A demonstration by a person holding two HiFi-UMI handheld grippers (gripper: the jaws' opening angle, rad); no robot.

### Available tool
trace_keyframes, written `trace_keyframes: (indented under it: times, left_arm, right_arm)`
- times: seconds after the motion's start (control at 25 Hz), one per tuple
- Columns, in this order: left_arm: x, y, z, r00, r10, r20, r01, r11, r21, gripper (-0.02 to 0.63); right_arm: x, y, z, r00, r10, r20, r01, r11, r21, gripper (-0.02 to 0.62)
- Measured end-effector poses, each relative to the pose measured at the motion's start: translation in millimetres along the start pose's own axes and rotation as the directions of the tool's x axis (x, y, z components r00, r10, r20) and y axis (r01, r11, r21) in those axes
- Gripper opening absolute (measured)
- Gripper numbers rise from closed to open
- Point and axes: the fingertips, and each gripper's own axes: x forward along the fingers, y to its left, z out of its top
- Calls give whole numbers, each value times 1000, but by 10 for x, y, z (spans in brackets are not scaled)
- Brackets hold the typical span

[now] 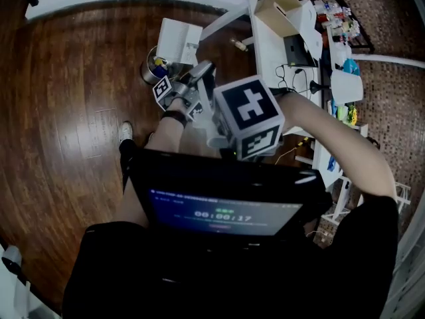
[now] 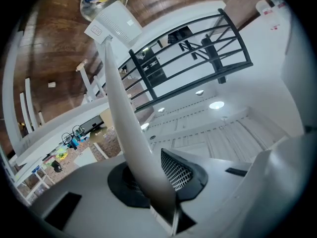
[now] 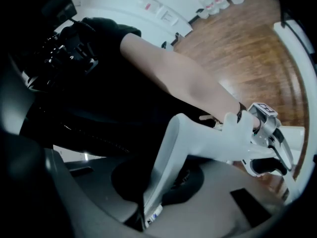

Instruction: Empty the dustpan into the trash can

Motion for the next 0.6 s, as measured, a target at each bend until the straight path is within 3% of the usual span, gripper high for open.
trace_keyframes:
  times: [0.12,0.2,0.4,0.6]
  left_arm:
    - [73,-166,-8,997,69,-24,-67,994,82,44]
    - [128,-286,-13,991,128,-35,-122,982,145,44]
    - [120,-714,12,984,176,-23,-164,948,271,37]
    - [-54,-1083,99,978,208,26,-201,898,392,39]
  right_arm:
    - [-91,12,42,988,-65,141,70,997,-28,17]
    - [-182,28,64,963,-93,252,108,993,-48,14]
    - [-372,73,146,881,-147,450,221,968,-117,12]
    - [-497,141,245,766,-98,635,278,942,-190,12]
